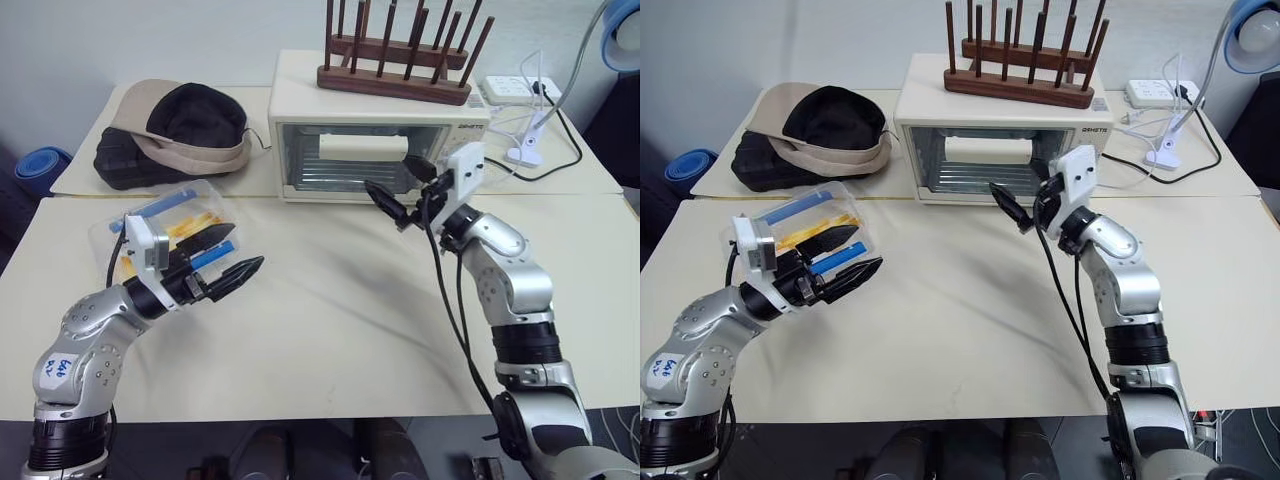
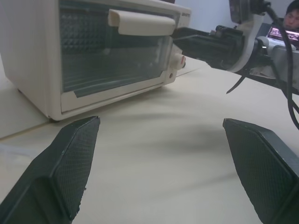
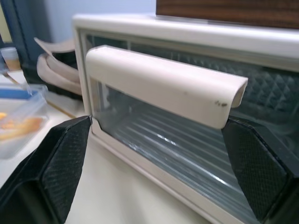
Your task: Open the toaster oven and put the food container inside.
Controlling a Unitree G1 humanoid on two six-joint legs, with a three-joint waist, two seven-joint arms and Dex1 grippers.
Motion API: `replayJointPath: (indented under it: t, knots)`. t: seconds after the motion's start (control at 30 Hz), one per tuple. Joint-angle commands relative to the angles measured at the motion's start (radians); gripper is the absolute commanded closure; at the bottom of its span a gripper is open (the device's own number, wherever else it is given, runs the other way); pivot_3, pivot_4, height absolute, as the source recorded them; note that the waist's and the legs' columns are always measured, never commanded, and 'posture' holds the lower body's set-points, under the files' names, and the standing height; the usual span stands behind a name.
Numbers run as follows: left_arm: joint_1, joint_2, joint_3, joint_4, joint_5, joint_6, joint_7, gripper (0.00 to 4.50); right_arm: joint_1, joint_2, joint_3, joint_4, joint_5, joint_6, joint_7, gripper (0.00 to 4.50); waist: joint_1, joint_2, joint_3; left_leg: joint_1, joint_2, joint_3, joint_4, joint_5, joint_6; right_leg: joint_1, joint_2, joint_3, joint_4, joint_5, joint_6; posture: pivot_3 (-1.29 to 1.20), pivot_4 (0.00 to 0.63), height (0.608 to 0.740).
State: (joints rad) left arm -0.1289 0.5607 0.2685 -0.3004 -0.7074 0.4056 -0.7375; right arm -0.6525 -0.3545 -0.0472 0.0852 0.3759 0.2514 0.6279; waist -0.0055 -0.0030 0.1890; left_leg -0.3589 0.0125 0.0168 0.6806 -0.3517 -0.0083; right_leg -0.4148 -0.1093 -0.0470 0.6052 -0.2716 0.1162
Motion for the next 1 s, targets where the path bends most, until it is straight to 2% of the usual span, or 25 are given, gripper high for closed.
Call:
replayJointPath:
  t: [0.03, 0.1, 0.2, 0.37, 0.6, 0.7, 0.8, 0.9, 1.0]
  knots:
    - [0.005, -0.011, 0.028, -0.01, 0.003, -0.017, 0.025, 0.0, 0.042, -0.001, 0.018, -0.106, 0.034, -0.072, 0.101, 0.02, -0.002, 0.0, 0.0, 0.0, 0.0, 0.0, 0.0, 0.0, 0.0, 0.0, 0.0, 0.0, 0.0, 0.0, 0.0, 0.0, 0.15, 0.74]
    - [0.004, -0.016, 0.038, -0.003, -0.008, -0.006, 0.037, 0.0, 0.096, -0.015, 0.028, -0.139, 0.022, -0.109, 0.144, 0.02, -0.008, 0.0, 0.0, 0.0, 0.0, 0.001, -0.001, 0.0, 0.0, -0.001, 0.001, 0.0, 0.0, 0.0, 0.0, 0.0, 0.15, 0.74]
    - [-0.052, -0.019, 0.059, 0.047, -0.011, 0.011, 0.085, 0.62, 0.163, -0.05, 0.051, -0.154, -0.022, -0.155, 0.192, 0.0, -0.014, 0.0, 0.0, 0.0, 0.0, 0.001, -0.002, 0.0, 0.0, -0.001, 0.001, 0.0, 0.0, 0.0, 0.0, 0.0, 0.15, 0.74]
    - [-0.304, -0.046, 0.036, 0.204, 0.033, 0.015, 0.175, 2.17, 0.203, -0.055, 0.054, -0.146, -0.041, -0.179, 0.193, 0.0, -0.016, -0.001, 0.001, 0.0, -0.001, 0.001, 0.001, 0.001, -0.001, -0.001, 0.002, 0.0, 0.004, 0.001, 0.001, 0.0, 0.15, 0.74]
    - [-0.611, -0.12, -0.126, 0.519, 0.212, -0.091, 0.119, 4.46, 0.222, -0.055, 0.05, -0.12, -0.066, -0.225, 0.192, 0.0, -0.02, -0.001, 0.001, 0.0, -0.001, 0.009, 0.0, 0.001, -0.002, -0.001, 0.003, 0.0, 0.002, 0.001, 0.001, 0.0, 0.15, 0.74]
    - [-0.663, -0.14, -0.171, 0.613, 0.285, -0.154, 0.1, 4.46, 0.27, -0.075, 0.039, -0.146, -0.073, -0.237, 0.196, 0.0, -0.021, -0.001, 0.001, 0.0, 0.0, 0.012, -0.001, 0.001, -0.002, -0.002, 0.003, -0.001, 0.0, 0.001, 0.001, 0.0, 0.15, 0.74]
    - [-0.646, -0.125, -0.223, 0.613, 0.332, -0.202, 0.018, 4.46, 0.366, -0.105, 0.006, -0.19, -0.062, -0.248, 0.202, 0.0, -0.017, -0.001, 0.001, 0.0, 0.0, 0.013, -0.001, 0.001, -0.002, -0.002, 0.003, -0.001, 0.0, 0.001, 0.001, 0.0, 0.15, 0.74]
    - [-0.591, -0.085, -0.284, 0.549, 0.388, -0.226, -0.053, 4.46, 0.539, -0.158, -0.063, -0.243, -0.035, -0.269, 0.224, 0.0, -0.009, -0.001, 0.001, 0.0, 0.0, 0.013, -0.001, 0.001, -0.002, -0.002, 0.003, -0.001, -0.001, 0.001, 0.002, 0.0, 0.15, 0.74]
    - [-0.517, -0.046, -0.359, 0.472, 0.476, -0.239, -0.071, 4.46, 0.748, -0.204, -0.189, -0.264, 0.006, -0.327, 0.259, 0.0, 0.009, -0.001, 0.001, 0.0, 0.0, 0.014, -0.001, 0.0, -0.002, -0.002, 0.003, -0.001, -0.002, 0.001, 0.002, 0.0, 0.15, 0.74]
